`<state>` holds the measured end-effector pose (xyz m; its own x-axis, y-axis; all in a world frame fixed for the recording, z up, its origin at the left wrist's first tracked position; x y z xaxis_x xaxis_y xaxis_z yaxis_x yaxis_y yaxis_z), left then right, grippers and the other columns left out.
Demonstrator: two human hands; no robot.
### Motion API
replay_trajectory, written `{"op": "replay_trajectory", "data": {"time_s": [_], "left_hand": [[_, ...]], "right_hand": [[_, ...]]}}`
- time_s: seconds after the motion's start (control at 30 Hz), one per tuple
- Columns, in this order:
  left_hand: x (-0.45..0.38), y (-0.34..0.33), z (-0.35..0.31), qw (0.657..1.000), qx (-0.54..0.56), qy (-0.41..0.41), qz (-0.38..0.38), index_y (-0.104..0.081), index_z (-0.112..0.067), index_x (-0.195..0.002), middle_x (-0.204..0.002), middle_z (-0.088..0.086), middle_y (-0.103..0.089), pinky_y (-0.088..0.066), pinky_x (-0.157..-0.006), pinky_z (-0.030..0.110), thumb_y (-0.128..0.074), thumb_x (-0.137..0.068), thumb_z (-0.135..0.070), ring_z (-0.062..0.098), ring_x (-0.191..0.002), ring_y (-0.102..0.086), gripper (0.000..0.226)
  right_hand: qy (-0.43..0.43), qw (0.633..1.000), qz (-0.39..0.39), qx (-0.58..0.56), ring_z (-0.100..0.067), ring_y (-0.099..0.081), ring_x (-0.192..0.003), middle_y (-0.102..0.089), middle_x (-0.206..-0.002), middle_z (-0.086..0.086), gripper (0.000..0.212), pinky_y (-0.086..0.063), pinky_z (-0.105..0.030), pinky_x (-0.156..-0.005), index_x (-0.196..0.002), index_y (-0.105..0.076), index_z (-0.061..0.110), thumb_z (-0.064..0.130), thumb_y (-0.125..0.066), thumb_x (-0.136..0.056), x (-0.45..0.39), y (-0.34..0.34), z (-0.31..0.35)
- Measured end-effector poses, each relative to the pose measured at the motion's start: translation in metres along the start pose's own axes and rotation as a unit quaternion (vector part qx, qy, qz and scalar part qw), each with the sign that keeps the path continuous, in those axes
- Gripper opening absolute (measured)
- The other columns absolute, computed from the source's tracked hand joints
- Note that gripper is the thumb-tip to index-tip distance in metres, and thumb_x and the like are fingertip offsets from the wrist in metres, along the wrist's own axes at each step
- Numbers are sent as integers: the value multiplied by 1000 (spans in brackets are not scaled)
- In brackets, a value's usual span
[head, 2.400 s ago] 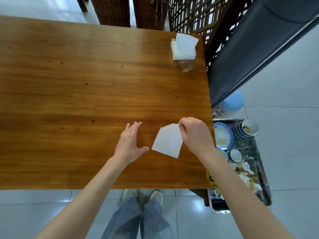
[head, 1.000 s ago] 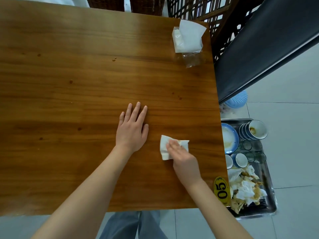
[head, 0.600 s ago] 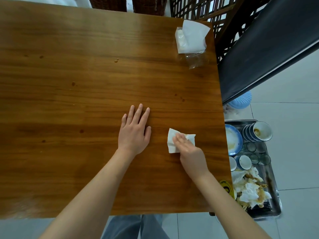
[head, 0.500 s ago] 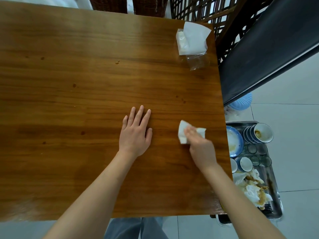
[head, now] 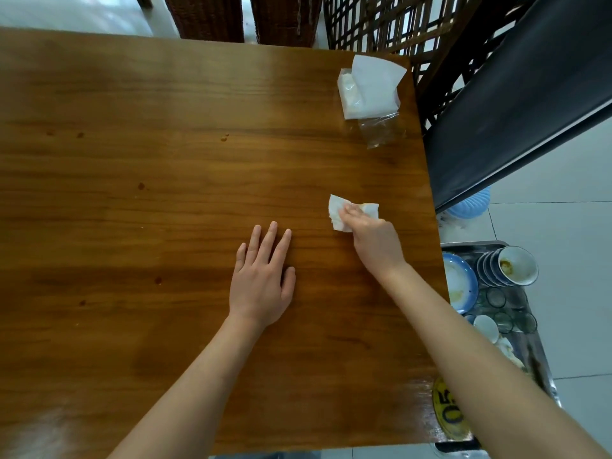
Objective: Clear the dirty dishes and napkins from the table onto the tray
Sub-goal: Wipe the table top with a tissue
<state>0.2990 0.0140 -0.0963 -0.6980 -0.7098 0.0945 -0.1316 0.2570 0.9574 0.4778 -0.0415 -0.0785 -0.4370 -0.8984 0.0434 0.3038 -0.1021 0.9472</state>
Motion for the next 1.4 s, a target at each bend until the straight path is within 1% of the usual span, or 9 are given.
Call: {"op": "replay_trajectory", "data": {"time_s": [0.2, 0.5, 0.7, 0.73, 0.8, 0.9, 1.07, 1.2, 1.4], "left_hand": [[0, 1, 0, 1000, -1, -3, 0, -22, -28, -147, -155, 1, -20, -7, -113, 40, -29, -93, -46, 21, -143, -5, 58], [-2, 0, 0, 1000, -7, 1, 9, -21, -28, -148, -156, 1, -19, -6, -112, 39, -30, -93, -45, 23, -144, -8, 58], [-1, 1, 0, 1000, 3, -4, 1, -21, -28, -148, -155, 1, -19, -6, -113, 38, -30, -93, -45, 22, -144, -7, 58], [-1, 1, 0, 1000, 2, -4, -1, -22, -28, -148, -155, 1, -20, -6, -113, 38, -31, -93, -45, 23, -144, -8, 58], [-1, -1, 1, 1000, -5, -3, -1, -23, -28, -147, -155, 1, -21, -7, -112, 39, -31, -93, -45, 24, -144, -10, 58], [-2, -4, 2, 1000, -12, -2, -3, -23, -29, -147, -154, 2, -23, -8, -111, 39, -31, -93, -46, 24, -144, -12, 57], [-3, -6, 3, 1000, -9, 3, -2, -21, -31, -147, -155, 0, -20, -5, -111, 38, -28, -93, -47, 23, -144, -10, 56], [-3, -3, -1, 1000, 10, 0, 14, -17, -31, -148, -157, -1, -15, -2, -111, 37, -31, -95, -44, 22, -145, -5, 56], [30, 41, 42, 997, 72, -2, -34, -35, -23, -143, -151, 2, -31, -8, -112, 35, -46, -93, -28, 22, -142, -19, 52]], "right_hand": [[-124, 992, -23, -10, -25, -43, -131, -48, -140, -12, 36, -36, -34, -106, -131, -52, 7, 2, -37, -98, -60, 15, -34], [72, 996, 56, 15, -20, -44, -130, -44, -142, -6, 43, -43, -41, -103, -136, -47, 10, -4, -37, -96, -3, -4, 15], [-96, 995, 0, 36, -31, -56, -113, -58, -128, -15, 37, -48, -33, -80, -119, -58, 1, -7, -34, -93, -46, 15, -24], [-106, 994, -4, 23, -29, -53, -120, -55, -133, -13, 39, -48, -33, -86, -124, -55, 1, -8, -34, -93, -47, 11, -16], [-79, 997, -11, 4, -23, -43, -131, -46, -141, -9, 42, -41, -32, -102, -134, -49, 6, -5, -37, -95, -37, 3, 5], [-22, 1000, -1, -4, -21, -43, -131, -46, -141, -9, 40, -38, -35, -107, -135, -47, 9, -1, -40, -97, -10, -1, 14], [-14, 1000, 7, -20, -23, -49, -126, -52, -134, -11, 36, -39, -38, -104, -129, -54, 6, 2, -49, -94, 28, 3, 20], [-78, 996, -31, -39, -27, -60, -112, -61, -124, -13, 30, -47, -38, -95, -122, -60, 4, 4, -52, -93, 38, 21, 26], [-70, 992, -73, -75, -27, -64, -105, -65, -117, -14, 27, -52, -36, -89, -117, -64, 3, 2, -57, -90, 55, 26, 91]]}}
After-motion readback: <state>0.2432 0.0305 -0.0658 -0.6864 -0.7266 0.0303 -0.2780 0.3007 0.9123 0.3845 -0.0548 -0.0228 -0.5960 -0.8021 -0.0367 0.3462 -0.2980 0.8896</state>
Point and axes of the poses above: each hand's wrist, its own x-axis away from the middle knuckle, its own y-axis out of the back of the hand, z = x × y, the point moved 9 cm from there along -x, towards the middle knuckle
